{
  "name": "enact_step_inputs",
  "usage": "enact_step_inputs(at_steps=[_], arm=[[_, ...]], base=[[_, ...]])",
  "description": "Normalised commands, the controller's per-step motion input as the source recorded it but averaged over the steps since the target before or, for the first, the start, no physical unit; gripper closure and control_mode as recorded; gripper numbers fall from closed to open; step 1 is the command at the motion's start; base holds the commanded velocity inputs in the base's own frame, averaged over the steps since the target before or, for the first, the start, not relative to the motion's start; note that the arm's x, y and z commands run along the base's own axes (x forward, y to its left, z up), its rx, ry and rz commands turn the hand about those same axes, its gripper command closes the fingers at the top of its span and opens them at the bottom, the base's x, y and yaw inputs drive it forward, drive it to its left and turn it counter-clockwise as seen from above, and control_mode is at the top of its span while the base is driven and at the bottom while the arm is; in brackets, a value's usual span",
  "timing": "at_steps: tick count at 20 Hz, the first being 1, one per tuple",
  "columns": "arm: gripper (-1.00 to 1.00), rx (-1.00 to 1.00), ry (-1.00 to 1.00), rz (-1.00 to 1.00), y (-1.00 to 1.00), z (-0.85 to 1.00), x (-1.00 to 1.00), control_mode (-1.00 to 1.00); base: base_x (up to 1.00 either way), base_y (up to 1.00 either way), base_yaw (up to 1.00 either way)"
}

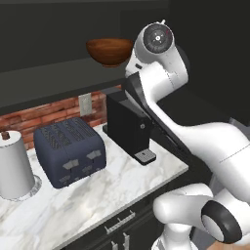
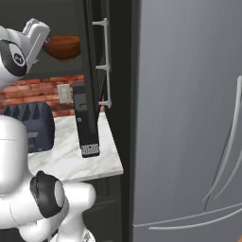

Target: Move the bowls from the cabinet to the plates on the dining table.

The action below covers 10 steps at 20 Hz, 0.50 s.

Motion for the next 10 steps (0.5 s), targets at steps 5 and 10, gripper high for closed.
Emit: enact_step_inputs(at_steps=[5, 10], arm=[[-1.0, 0.0, 0.0, 0.07, 0.16, -0.07, 0.27, -1.0], [-1.0, 0.0, 0.0, 0.05, 0.17, -0.07, 0.27, -1.0]], base=[[0.0, 0.0, 0.0], [0.0, 0.0, 0.0]])
